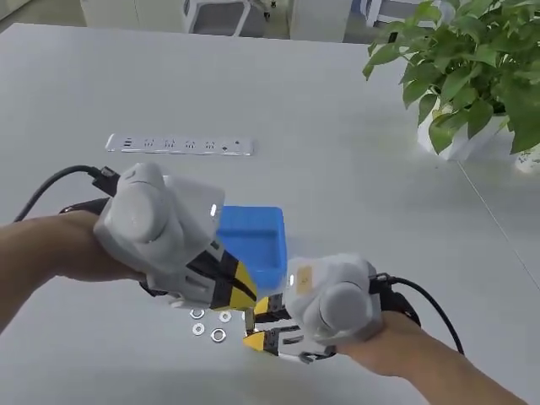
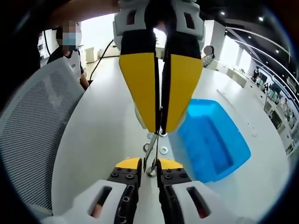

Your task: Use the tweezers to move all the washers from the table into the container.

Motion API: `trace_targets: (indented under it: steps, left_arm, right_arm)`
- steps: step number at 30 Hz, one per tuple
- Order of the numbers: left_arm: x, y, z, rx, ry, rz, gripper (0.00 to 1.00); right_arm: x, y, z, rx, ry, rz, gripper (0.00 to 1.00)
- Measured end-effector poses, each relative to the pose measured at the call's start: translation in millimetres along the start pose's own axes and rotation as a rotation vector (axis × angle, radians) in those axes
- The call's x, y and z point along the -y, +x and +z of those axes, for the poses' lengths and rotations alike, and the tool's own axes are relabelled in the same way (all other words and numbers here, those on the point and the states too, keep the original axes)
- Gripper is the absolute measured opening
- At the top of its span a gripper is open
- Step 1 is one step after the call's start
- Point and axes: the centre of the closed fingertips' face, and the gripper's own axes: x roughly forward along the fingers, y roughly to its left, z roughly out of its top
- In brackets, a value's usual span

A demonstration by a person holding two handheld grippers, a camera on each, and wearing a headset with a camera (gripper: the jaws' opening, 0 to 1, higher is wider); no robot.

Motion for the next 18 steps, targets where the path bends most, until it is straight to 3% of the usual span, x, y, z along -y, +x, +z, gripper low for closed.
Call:
trace_targets:
  steps: [12, 18]
  left_arm:
    - [0.0, 2.8, 2.7, 0.009, -0.01, -0.014, 0.05]
    - [-0.4, 4.0, 3.8, 0.013, -0.007, -0.012, 0.05]
  right_arm:
    - [0.3, 1.9, -6.1, -0.036, 0.029, 0.005, 0.13]
    - [1.5, 2.0, -7.8, -0.05, 0.078, 0.016, 0.1]
